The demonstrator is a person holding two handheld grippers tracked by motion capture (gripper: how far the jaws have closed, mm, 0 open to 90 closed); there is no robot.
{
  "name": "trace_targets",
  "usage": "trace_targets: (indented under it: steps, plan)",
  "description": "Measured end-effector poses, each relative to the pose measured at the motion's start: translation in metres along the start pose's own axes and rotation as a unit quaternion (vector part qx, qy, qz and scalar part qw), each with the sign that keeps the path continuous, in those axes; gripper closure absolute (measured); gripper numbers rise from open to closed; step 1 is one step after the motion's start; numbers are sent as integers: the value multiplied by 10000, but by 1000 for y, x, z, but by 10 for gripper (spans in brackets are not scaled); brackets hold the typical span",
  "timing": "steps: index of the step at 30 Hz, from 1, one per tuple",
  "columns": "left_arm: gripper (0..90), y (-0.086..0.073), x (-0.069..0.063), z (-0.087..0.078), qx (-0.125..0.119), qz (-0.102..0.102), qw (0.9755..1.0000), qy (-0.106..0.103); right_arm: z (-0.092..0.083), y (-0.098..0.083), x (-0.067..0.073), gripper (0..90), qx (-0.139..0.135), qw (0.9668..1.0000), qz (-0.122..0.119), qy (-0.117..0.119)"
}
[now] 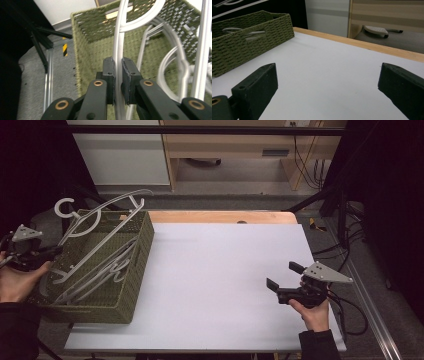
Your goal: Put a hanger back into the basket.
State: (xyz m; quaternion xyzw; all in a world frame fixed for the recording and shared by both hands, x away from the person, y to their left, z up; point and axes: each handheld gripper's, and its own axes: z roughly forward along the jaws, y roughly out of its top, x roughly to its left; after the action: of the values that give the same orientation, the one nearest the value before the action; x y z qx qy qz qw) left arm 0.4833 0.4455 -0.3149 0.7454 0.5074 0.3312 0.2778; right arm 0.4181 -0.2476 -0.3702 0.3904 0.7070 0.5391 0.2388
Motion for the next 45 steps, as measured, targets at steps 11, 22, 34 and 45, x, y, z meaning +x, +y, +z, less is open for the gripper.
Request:
trace_targets:
  steps: [11, 22, 34, 45]
  plan:
    - [822, -24, 16, 11, 381, 95, 9986, 366, 0, 0, -1, 29, -4, 10000, 8, -6]
    - [821, -39, 10, 27, 865, 392, 9942, 514, 1, -1, 0, 28, 14, 10000, 8, -13]
    - [818, -42, -5, 33, 935, 395, 9943, 323, 1, 0, 0, 28, -1, 10000, 15, 9]
    - [805, -41, -20, 0, 216, 373, 9985, -334, 0, 0, 1, 28, -28, 10000, 20, 28]
